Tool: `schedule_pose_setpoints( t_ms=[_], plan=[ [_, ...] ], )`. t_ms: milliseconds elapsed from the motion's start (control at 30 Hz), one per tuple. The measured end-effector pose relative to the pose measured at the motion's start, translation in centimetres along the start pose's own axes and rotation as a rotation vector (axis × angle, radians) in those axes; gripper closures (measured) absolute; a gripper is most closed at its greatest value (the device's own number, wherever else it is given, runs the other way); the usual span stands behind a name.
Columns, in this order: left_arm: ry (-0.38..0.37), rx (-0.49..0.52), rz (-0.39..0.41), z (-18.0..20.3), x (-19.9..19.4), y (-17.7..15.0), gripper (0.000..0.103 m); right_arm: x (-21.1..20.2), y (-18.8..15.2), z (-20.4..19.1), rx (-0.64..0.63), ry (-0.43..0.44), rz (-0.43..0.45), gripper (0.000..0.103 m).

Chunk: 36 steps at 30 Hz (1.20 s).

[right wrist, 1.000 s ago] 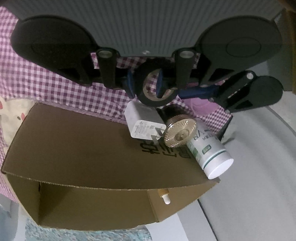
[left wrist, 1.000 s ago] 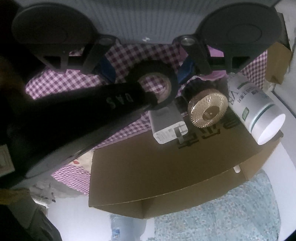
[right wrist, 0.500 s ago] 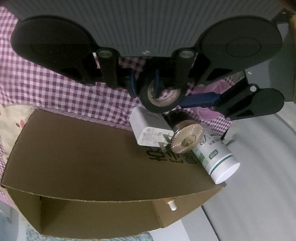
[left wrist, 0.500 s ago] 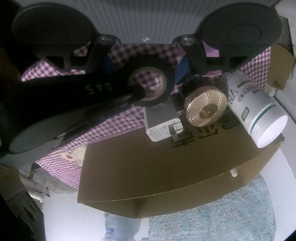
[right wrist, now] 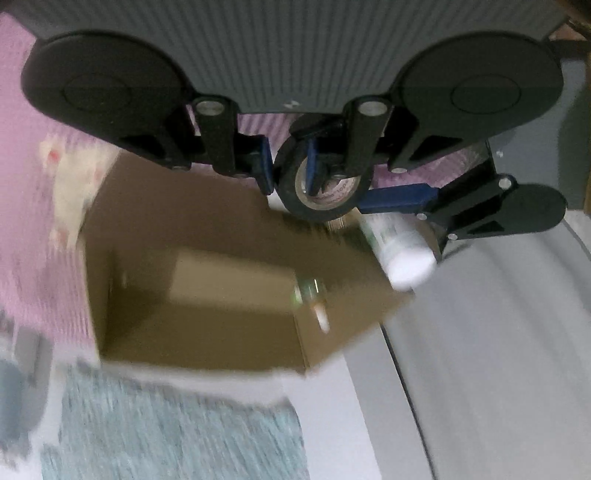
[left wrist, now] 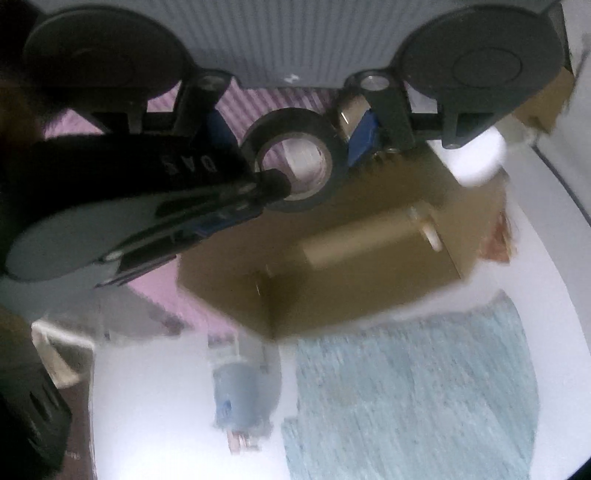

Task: Organize rigid objects
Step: 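Carry the black tape roll into the box and open the right gripper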

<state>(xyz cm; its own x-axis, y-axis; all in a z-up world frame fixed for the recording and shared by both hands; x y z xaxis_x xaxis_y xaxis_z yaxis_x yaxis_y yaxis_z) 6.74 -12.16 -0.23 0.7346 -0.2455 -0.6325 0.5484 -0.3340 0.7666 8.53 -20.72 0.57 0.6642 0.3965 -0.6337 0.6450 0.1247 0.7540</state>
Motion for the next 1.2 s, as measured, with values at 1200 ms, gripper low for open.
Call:
schedule_pose_setpoints(
  t_ms=[1200],
  plan=[
    [0.034, -0.108, -0.510, -15.7, 23.5, 11.4, 0.035, 26.5, 16.1, 10.1, 0.253, 0.125, -0.322, 0.087]
  ],
)
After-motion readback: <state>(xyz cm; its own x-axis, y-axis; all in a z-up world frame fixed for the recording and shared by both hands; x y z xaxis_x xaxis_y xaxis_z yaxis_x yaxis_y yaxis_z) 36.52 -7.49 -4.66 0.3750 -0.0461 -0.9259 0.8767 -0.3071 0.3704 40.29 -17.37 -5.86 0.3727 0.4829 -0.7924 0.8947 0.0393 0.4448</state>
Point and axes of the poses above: each gripper's, at about its wrist camera, not at the fingertips, and x roughly the way its jaws point, z to its right, y to its top, the point moved 3 cm from there along x, roughly the way its jaws point, and after that the axes turned 4 degrees about -x, right-handed, at the moved point
